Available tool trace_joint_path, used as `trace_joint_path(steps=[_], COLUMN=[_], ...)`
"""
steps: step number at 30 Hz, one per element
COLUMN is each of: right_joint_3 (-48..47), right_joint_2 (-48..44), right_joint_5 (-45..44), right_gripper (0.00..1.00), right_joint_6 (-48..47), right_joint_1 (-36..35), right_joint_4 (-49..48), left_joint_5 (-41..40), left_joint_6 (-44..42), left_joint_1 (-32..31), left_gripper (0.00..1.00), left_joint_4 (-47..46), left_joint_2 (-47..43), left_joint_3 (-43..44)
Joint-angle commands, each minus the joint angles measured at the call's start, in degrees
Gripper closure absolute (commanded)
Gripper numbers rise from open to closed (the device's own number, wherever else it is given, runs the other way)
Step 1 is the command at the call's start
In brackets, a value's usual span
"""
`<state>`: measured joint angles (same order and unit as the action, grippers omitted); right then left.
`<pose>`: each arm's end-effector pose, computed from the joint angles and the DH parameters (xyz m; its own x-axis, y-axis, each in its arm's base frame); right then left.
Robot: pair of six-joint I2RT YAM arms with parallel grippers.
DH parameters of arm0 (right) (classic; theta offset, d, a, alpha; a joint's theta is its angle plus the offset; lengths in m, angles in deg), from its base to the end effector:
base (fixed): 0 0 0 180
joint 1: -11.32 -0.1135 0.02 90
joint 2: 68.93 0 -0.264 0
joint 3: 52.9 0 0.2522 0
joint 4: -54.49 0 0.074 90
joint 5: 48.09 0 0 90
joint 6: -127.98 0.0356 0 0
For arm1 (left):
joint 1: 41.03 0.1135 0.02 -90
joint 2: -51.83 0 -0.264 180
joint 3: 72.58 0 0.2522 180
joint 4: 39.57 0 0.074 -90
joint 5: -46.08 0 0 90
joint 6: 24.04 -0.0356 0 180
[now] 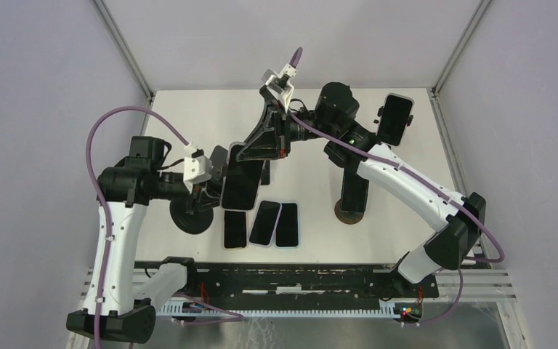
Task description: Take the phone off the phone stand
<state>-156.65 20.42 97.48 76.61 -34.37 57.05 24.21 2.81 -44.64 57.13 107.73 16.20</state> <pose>0.2259 0.2734 0.4595 -0.4927 0.0006 -0.8702 -0.8461 -0.2344 0.4788 0.1200 -0.0407 0.3907 -0.0190 0.3342 -0.9423 0.9942 0.1059 0.0175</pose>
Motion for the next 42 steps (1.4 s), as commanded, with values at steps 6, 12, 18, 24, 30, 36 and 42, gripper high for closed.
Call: trace_joint_path(steps=[6,12,18,24,30,36,42], right_joint_3=[3.71,7.21,3.08,1.25,-1.95,-2.18,-2.33], right_joint_2=[-9.23,-14.22,-14.43,-14.97,-14.47,-14.85,-15.16], right_joint_5=[-6.11,-8.55,-8.81,-8.75,-8.07,-7.84,-11.49], right_gripper=[1.00,1.00,1.00,1.00,1.00,1.00,1.00], right_joint_6=[11.44,12.08,8.31,8.34,10.79,9.68,-5.18], right_joint_1=[10.17,15.71,18.07,20.86,24.19,25.89,26.48], right_joint_4=[-24.62,-26.19,-20.08,-19.45,-19.56,-15.04,9.08], left_joint_5=[-0.32,-1.74,-3.65,-5.21,-6.75,-6.29,-5.07], left_joint_6=[-6.91,-8.04,-8.78,-9.57,-10.25,-9.27,-4.36], left_joint_1=[-0.09,-0.12,-0.07,-0.09,-0.07,-0.08,-0.12], left_gripper=[0.98,0.98,0.98,0.98,0.98,0.98,0.98], left_joint_4=[0.91,1.00,0.99,0.99,0.96,0.74,-1.63], left_joint_2=[-2.03,-4.27,-4.72,-4.31,-4.39,-3.44,-2.69], left_joint_3=[-5.04,-8.36,-10.29,-11.32,-11.71,-10.07,-7.67])
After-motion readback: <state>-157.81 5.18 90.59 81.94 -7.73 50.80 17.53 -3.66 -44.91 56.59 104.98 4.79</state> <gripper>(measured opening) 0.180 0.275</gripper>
